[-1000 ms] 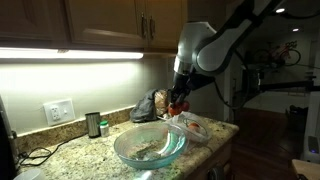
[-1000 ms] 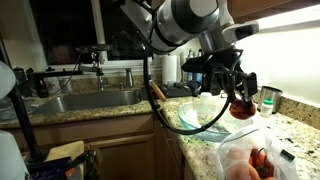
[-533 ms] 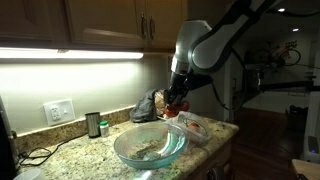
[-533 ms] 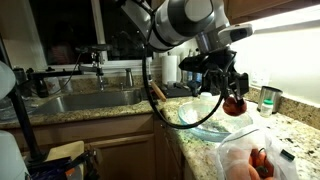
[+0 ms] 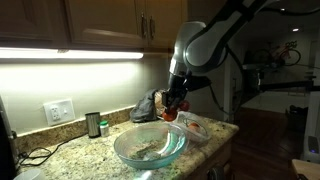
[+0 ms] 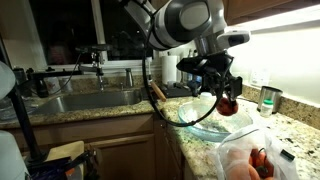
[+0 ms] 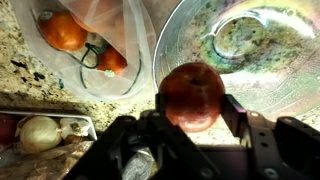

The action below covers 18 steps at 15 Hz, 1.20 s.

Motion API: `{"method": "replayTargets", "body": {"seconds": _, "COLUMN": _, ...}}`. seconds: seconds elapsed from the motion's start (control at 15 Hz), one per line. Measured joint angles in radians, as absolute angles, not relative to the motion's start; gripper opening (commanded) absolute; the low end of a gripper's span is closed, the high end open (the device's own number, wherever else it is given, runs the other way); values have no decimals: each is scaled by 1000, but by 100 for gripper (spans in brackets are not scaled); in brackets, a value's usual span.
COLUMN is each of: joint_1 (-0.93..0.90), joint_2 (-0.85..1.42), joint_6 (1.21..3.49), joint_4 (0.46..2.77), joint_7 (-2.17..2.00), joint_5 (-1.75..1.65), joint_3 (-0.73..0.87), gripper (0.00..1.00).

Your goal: Remove a peach from the bag and put it in the glass bowl

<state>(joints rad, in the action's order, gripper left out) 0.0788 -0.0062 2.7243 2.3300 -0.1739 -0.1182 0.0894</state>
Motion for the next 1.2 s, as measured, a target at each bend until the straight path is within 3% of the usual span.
{"method": "replayTargets", "body": {"seconds": 1.2, "joint_1": 76, "joint_2": 105, "joint_6": 2723, "joint_4": 2252, "joint_7": -11, "joint_5": -8, "joint_3": 45, "gripper": 33}}
